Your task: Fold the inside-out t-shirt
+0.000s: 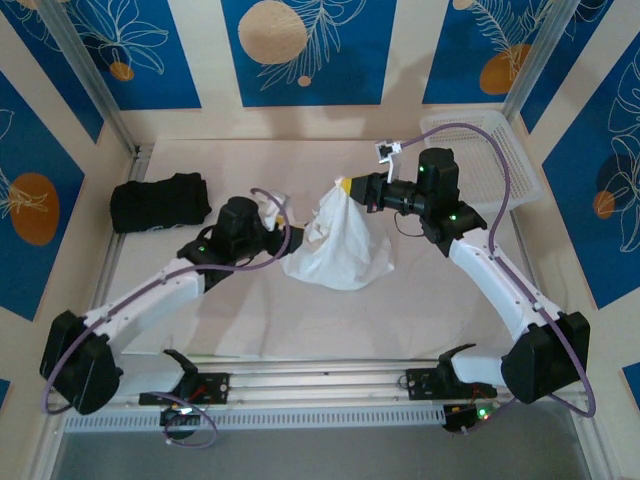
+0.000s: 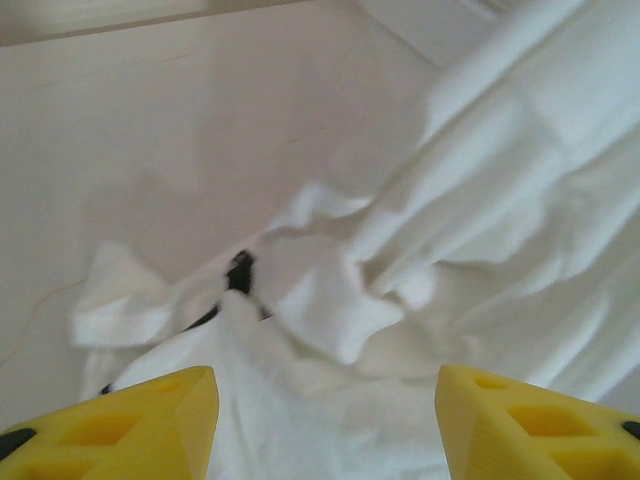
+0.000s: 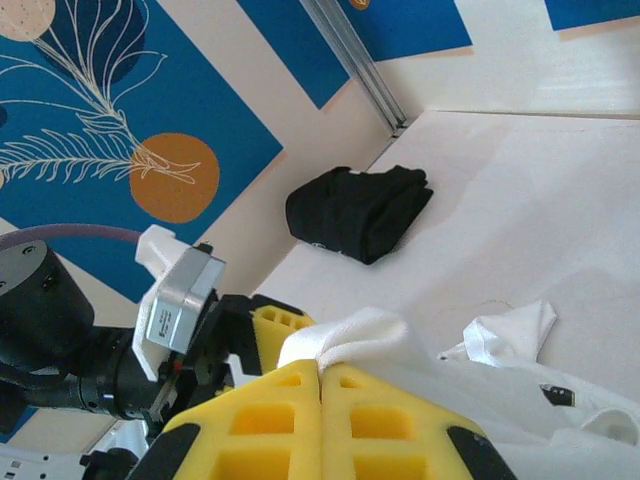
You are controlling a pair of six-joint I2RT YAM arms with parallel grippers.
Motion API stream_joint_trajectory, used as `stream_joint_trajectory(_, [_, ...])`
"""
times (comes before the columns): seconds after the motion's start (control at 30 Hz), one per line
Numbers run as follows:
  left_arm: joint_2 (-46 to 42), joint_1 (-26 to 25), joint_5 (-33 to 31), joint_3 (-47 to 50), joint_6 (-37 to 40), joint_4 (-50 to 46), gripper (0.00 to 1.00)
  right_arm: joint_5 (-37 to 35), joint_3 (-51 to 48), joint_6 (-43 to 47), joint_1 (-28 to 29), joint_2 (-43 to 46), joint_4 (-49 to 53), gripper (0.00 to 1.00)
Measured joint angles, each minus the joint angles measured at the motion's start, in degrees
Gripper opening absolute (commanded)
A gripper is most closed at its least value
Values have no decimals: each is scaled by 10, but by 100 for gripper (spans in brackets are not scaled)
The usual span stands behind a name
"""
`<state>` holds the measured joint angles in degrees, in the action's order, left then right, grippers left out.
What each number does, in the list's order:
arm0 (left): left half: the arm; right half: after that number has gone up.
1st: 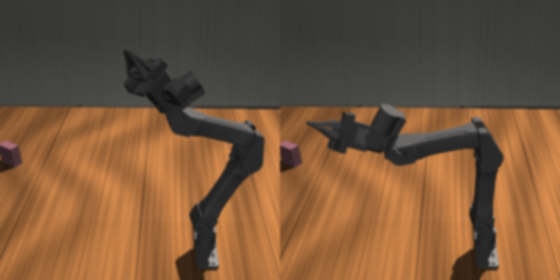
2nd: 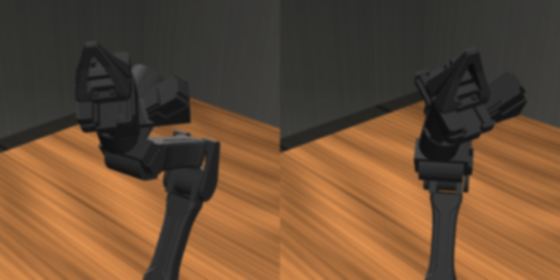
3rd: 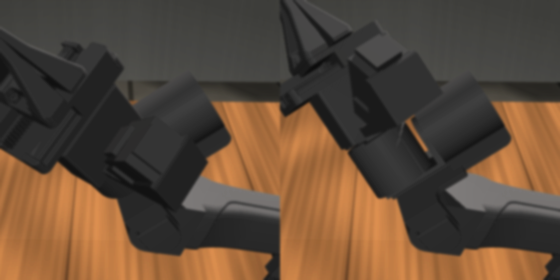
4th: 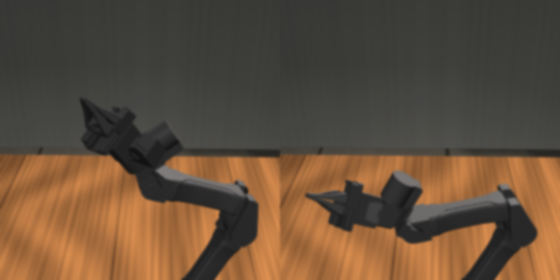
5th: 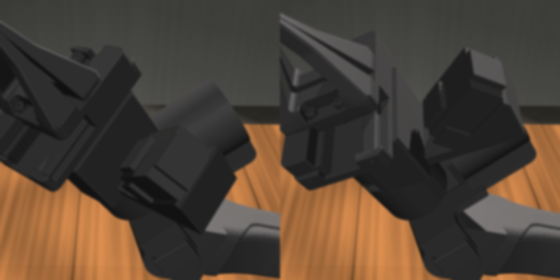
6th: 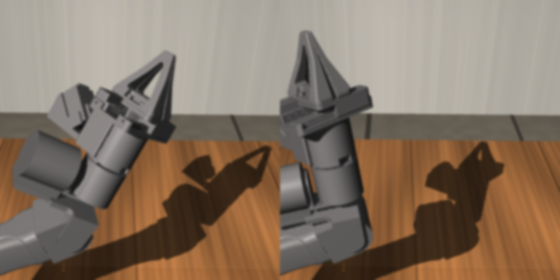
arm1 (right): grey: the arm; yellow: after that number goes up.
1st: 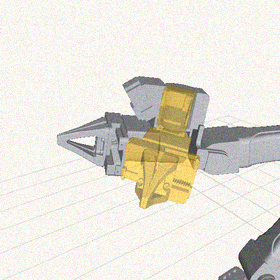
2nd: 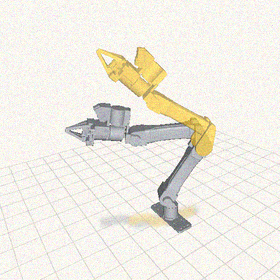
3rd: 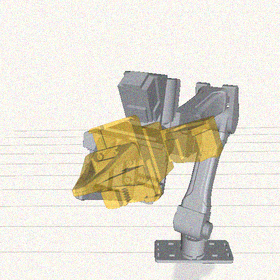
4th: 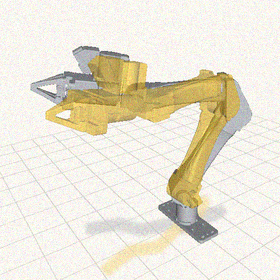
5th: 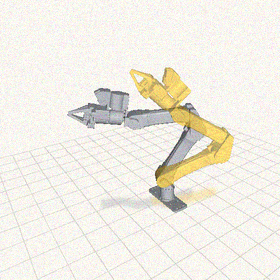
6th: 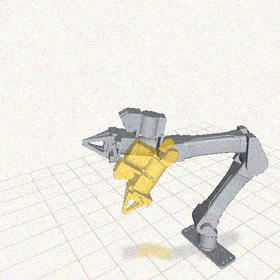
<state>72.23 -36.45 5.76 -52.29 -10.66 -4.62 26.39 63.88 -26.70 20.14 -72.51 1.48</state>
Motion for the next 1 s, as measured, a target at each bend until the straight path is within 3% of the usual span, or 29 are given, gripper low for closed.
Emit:
stream_joint_trajectory(0.2, [73, -21, 49, -47, 45, 16, 56, 1, 0, 5, 0, 0, 12, 0])
stream_joint_trajectory(0.3, [114, -23, 67, -77, 53, 24, 48, 1, 0, 5, 0, 0, 12, 0])
stream_joint_trajectory(0.37, [141, -23, 78, -98, 57, 28, 36, 1, 0, 5, 0, 0, 12, 0])
stream_joint_trajectory(0.5, [188, -24, 105, -137, 53, 34, 1, 0, 0, 11, -1, 0, 15, 0])
stream_joint_trajectory(0.67, [181, -24, 130, -163, 30, 18, 0, -54, 31, 41, -13, 0, 87, 0])
stream_joint_trajectory(0.87, [54, -19, 153, -191, -26, -36, 0, -129, 129, 98, -14, 0, 165, 0])
stream_joint_trajectory(1.0, [-24, 14, 189, -226, -96, -21, 0, -151, 193, 131, -6, -9, 190, 0])
